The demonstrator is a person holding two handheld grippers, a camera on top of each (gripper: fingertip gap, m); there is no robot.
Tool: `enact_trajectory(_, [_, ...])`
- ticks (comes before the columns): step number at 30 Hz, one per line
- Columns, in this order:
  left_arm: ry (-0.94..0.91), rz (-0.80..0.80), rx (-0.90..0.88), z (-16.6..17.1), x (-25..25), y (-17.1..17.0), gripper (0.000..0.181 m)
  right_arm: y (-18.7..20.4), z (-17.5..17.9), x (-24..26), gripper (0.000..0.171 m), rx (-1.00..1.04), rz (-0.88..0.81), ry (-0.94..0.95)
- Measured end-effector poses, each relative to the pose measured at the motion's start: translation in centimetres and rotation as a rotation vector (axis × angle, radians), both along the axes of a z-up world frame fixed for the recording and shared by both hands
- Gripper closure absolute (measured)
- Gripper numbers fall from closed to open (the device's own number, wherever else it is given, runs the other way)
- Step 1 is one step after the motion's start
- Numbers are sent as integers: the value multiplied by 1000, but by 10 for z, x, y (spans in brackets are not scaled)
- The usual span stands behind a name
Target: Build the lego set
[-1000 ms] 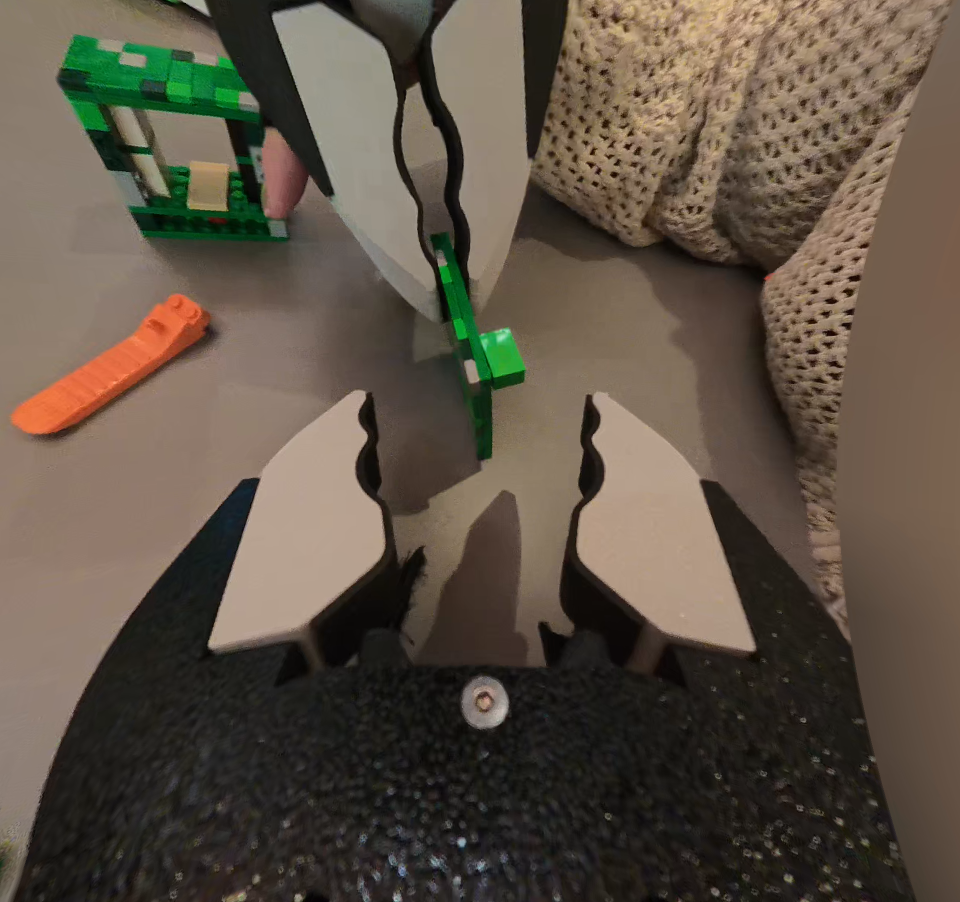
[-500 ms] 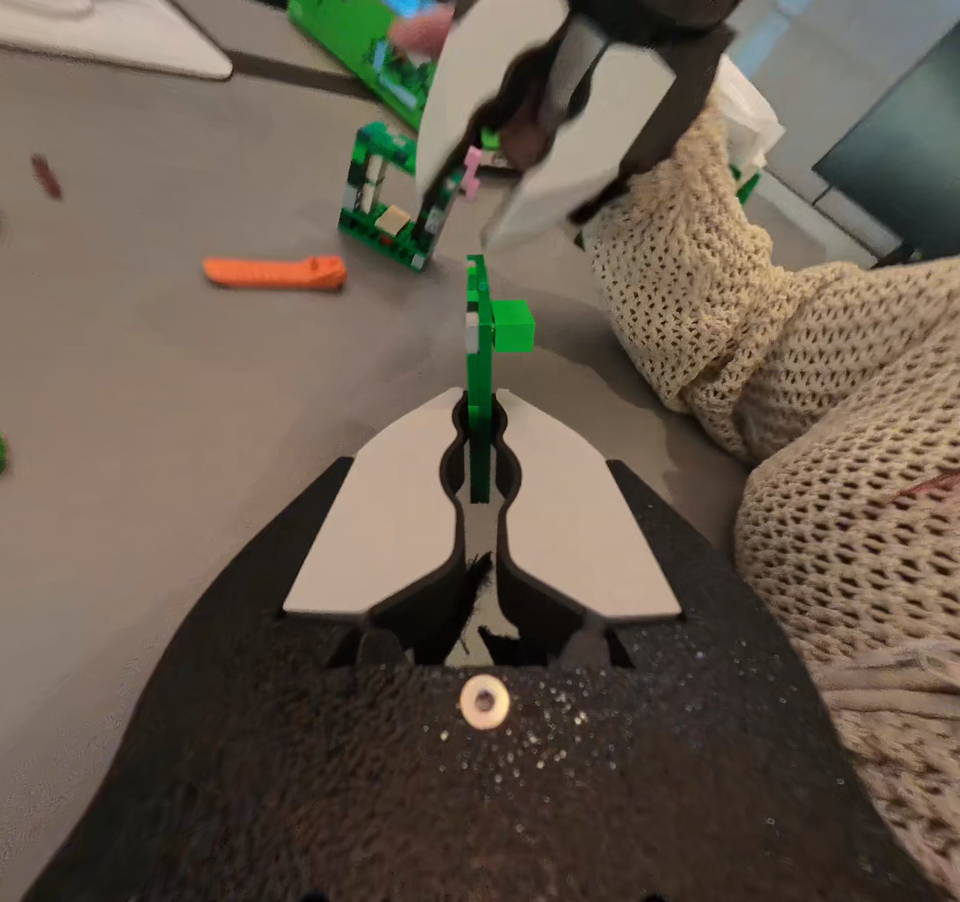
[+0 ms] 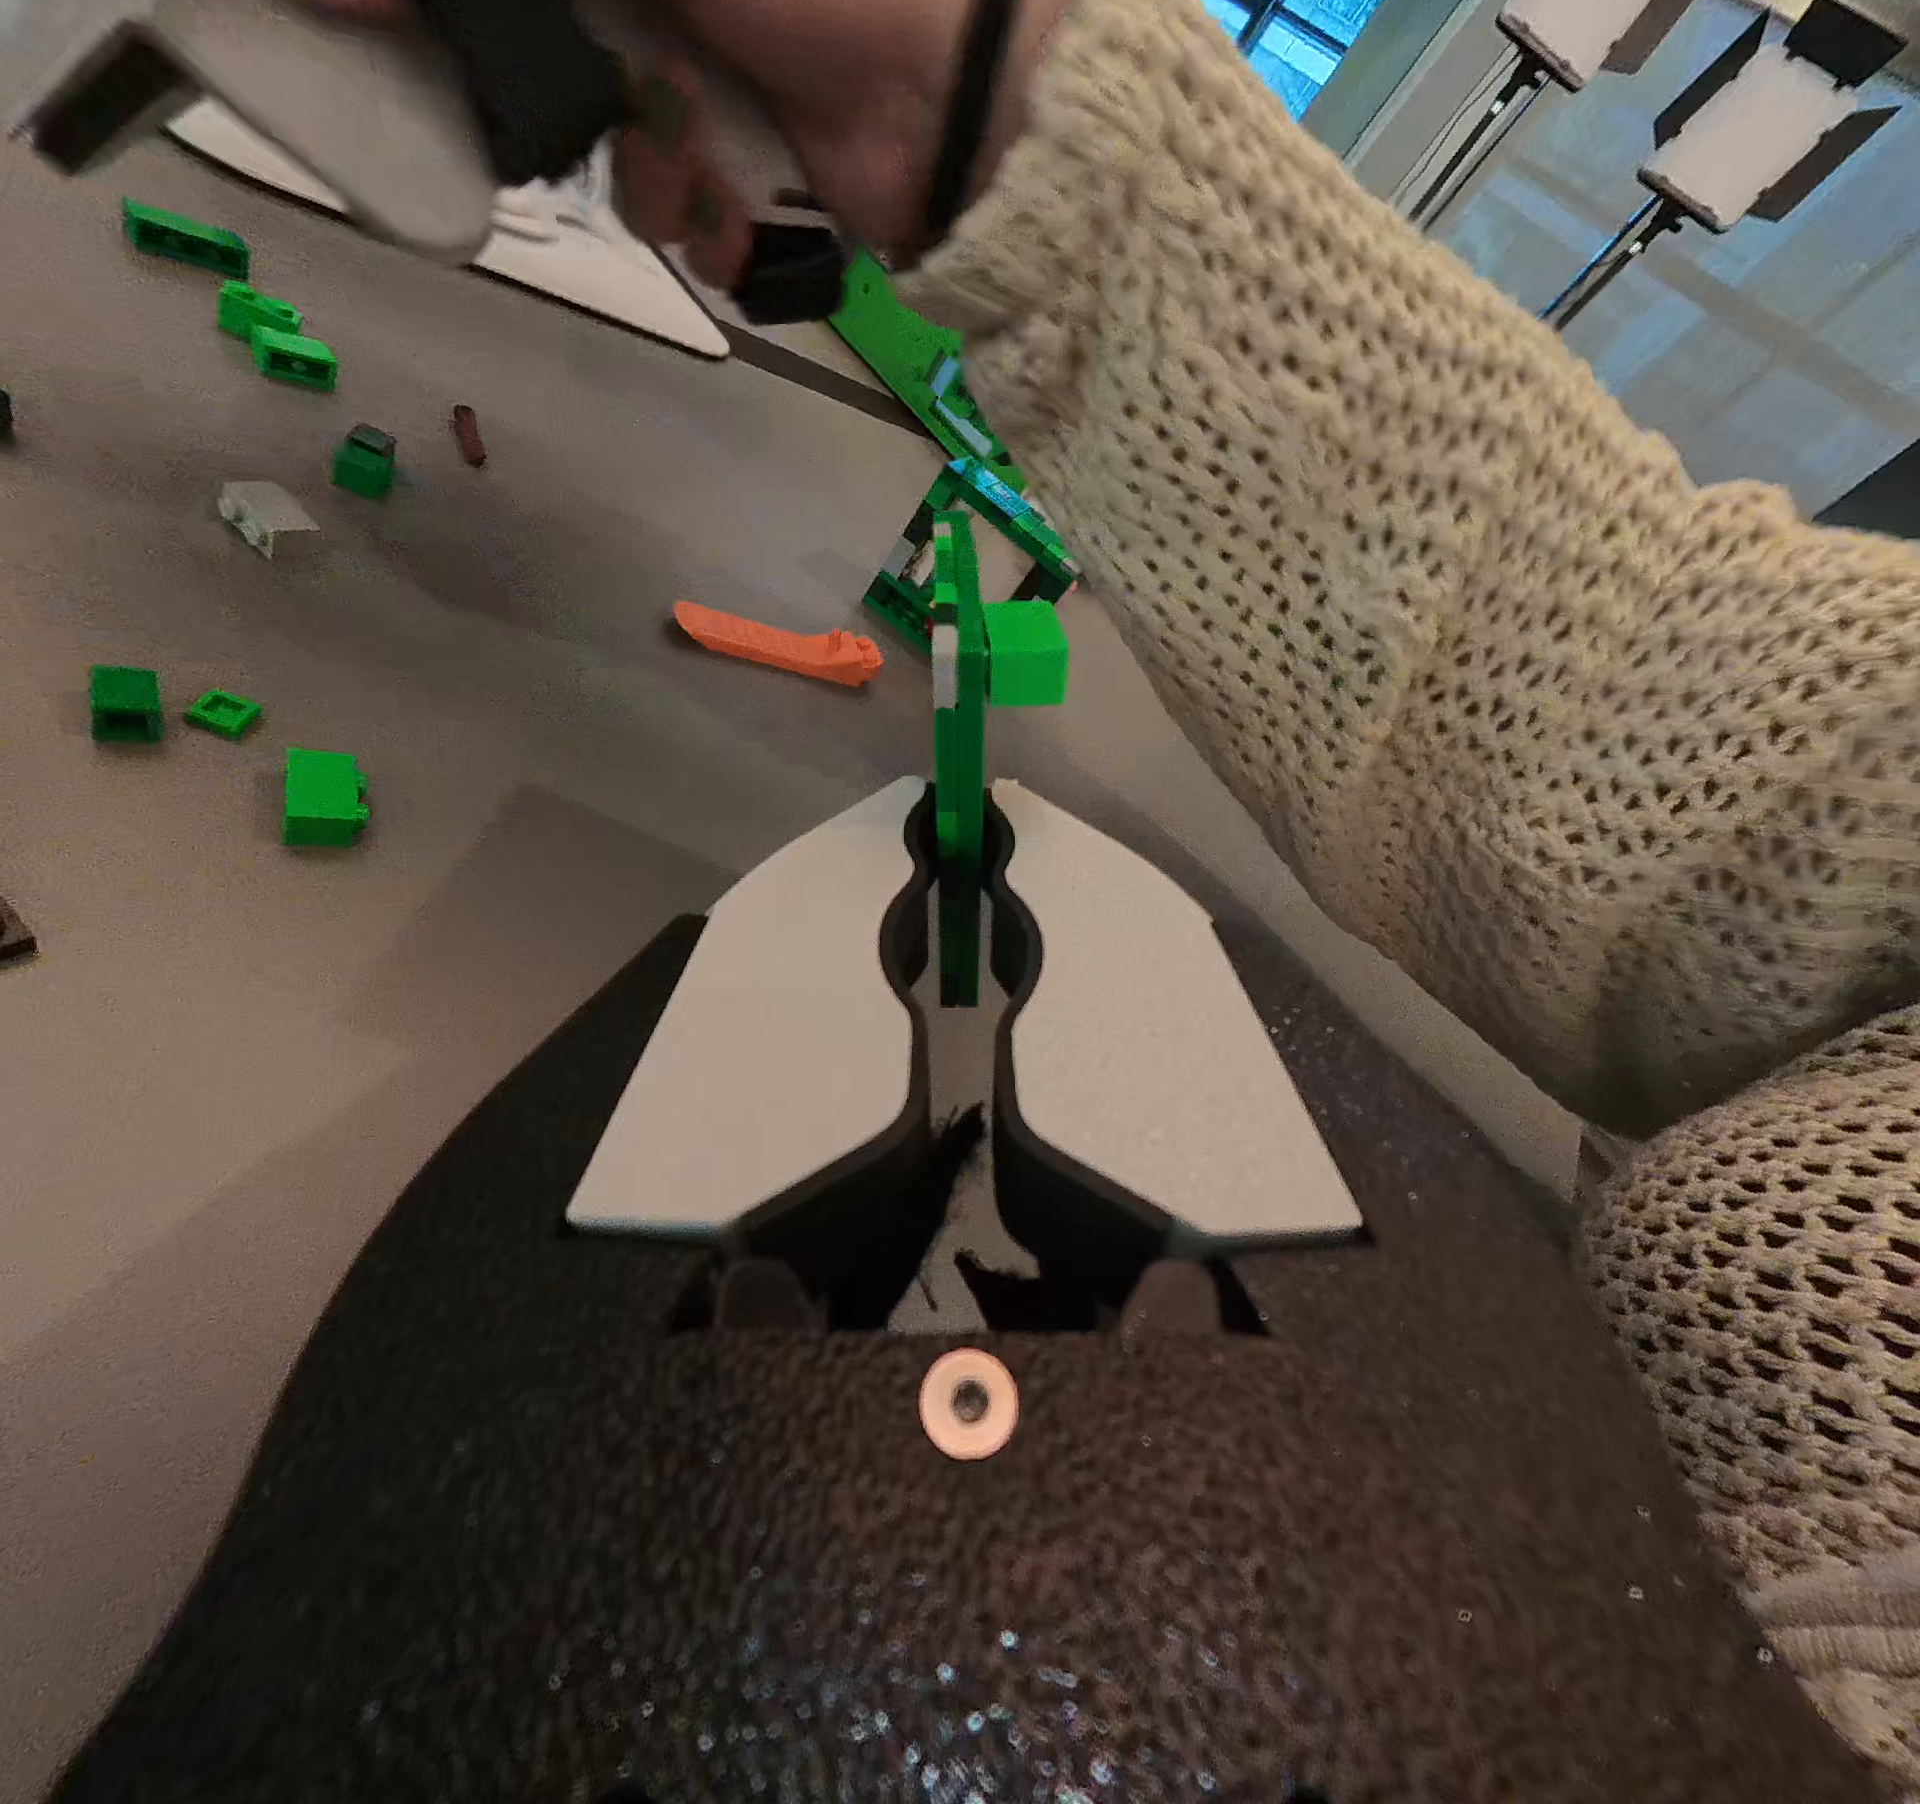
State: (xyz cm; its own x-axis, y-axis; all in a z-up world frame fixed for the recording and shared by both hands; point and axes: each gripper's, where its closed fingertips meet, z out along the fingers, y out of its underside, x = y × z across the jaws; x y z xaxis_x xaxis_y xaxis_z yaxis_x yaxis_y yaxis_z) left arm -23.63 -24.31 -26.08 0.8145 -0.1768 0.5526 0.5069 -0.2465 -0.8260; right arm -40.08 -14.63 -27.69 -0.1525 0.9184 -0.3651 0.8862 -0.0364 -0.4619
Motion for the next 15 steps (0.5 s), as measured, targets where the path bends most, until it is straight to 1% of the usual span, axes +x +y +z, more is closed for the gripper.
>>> enact_trajectory(1, [5,1,-3,0,0,0,175,2,-10,-8,154,-15,-37,-63])
enact_trajectory(3, [5,-1,-7,-1,0,0,175,7,-24,-17,154,22,-71,-161])
enact_trajectory(6, [-5,-5,-2,0,0,0,176,4,-34,-24,148,45,-90,-259])
enact_trajectory(10, [-14,-11,-5,-1,0,0,176,11,-49,-26,144,197,-84,-349])
enact_trajectory(11, [-17,-10,-8,-1,0,0,176,10,-50,-28,146,202,-82,-355])
enact_trajectory(13, [-28,-4,-15,-3,-2,0,176,9,-52,-30,162,237,-52,-349])
enact_trajectory(15, [-49,9,-33,-5,-5,1,176,11,-51,-31,164,295,-6,-314])
